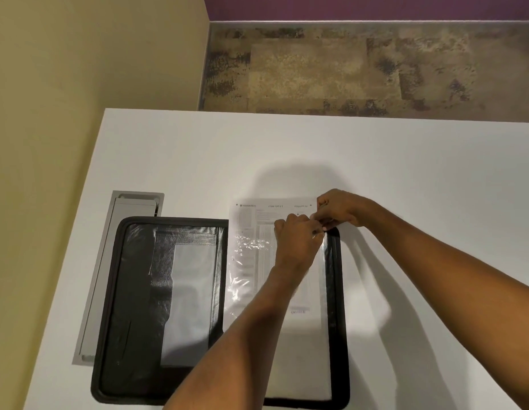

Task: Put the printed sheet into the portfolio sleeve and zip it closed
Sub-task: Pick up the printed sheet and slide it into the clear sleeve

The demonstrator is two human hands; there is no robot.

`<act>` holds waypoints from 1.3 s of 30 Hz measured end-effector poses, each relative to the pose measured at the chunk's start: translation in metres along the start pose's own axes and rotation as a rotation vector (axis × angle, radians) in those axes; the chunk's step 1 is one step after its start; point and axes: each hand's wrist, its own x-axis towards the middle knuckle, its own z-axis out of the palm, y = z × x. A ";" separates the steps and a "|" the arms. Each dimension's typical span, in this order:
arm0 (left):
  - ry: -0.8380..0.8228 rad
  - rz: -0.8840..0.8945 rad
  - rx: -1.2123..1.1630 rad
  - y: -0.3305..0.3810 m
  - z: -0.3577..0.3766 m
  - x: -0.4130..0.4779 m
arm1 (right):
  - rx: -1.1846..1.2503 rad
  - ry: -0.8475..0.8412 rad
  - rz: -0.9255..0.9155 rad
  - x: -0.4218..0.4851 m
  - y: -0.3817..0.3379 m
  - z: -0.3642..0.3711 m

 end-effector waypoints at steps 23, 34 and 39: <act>0.071 -0.079 -0.101 0.008 0.009 -0.006 | -0.336 0.013 -0.236 -0.022 -0.007 0.030; 0.092 -0.021 0.041 0.007 0.005 -0.008 | -0.281 0.074 -0.246 -0.037 0.010 0.041; 0.058 0.025 -0.062 0.007 -0.001 -0.005 | -0.283 0.036 -0.250 -0.044 0.021 0.036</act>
